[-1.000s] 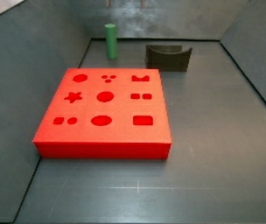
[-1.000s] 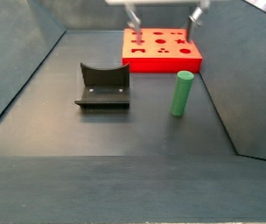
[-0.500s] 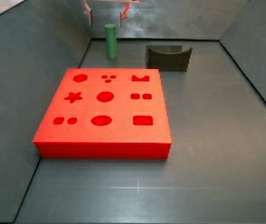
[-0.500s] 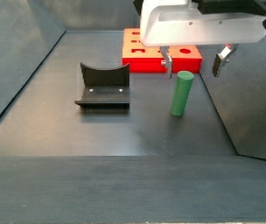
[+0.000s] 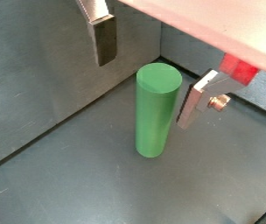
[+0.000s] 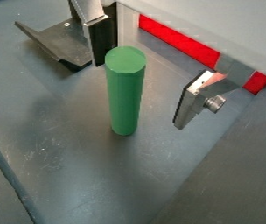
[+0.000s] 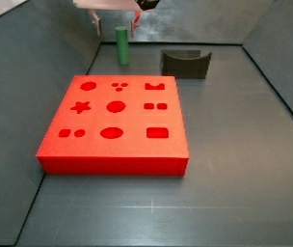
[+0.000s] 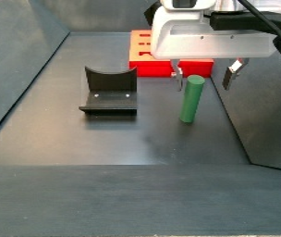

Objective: Pick up the round object. Move up. Move to above the board. Insert the round object.
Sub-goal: Pick up the round object.

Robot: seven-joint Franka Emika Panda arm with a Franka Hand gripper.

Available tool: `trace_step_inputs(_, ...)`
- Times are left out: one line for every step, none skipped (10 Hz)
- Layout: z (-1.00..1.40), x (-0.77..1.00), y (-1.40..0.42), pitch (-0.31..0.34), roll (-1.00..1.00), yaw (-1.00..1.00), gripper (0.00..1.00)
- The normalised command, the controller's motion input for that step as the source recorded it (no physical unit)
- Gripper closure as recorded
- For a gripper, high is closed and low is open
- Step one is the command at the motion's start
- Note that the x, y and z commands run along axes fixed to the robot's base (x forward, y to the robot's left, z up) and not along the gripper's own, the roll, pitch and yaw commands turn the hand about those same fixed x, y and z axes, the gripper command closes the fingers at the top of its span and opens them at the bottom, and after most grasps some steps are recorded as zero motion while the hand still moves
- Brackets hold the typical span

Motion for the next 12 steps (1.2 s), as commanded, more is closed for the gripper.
trace_step_inputs(-0.09, 0.00, 0.26, -0.057, -0.07, 0.07, 0.00)
trace_step_inputs(-0.13, 0.00, 0.19, -0.037, -0.06, 0.06, 0.00)
trace_step_inputs(0.00, 0.00, -0.01, 0.000, 0.01, 0.00, 0.00)
trace_step_inputs(-0.05, -0.03, -0.17, -0.023, 0.13, 0.00, 0.00)
trace_step_inputs(-0.10, -0.02, -0.21, -0.011, 0.15, 0.00, 0.00)
trace_step_inputs(0.00, 0.00, 0.00, 0.003, 0.02, 0.00, 0.00)
trace_step_inputs(0.00, 0.00, 0.04, 0.000, 0.00, 0.01, 0.00)
trace_step_inputs(0.00, 0.00, 0.00, 0.000, 0.00, 0.00, 1.00)
trace_step_inputs(0.00, 0.00, 0.00, 0.000, 0.00, 0.00, 1.00)
trace_step_inputs(0.00, 0.00, 0.00, 0.000, 0.00, 0.00, 1.00)
trace_step_inputs(0.00, 0.00, 0.00, 0.000, 0.00, 0.00, 1.00)
trace_step_inputs(0.00, 0.00, 0.00, 0.000, 0.00, 0.00, 1.00)
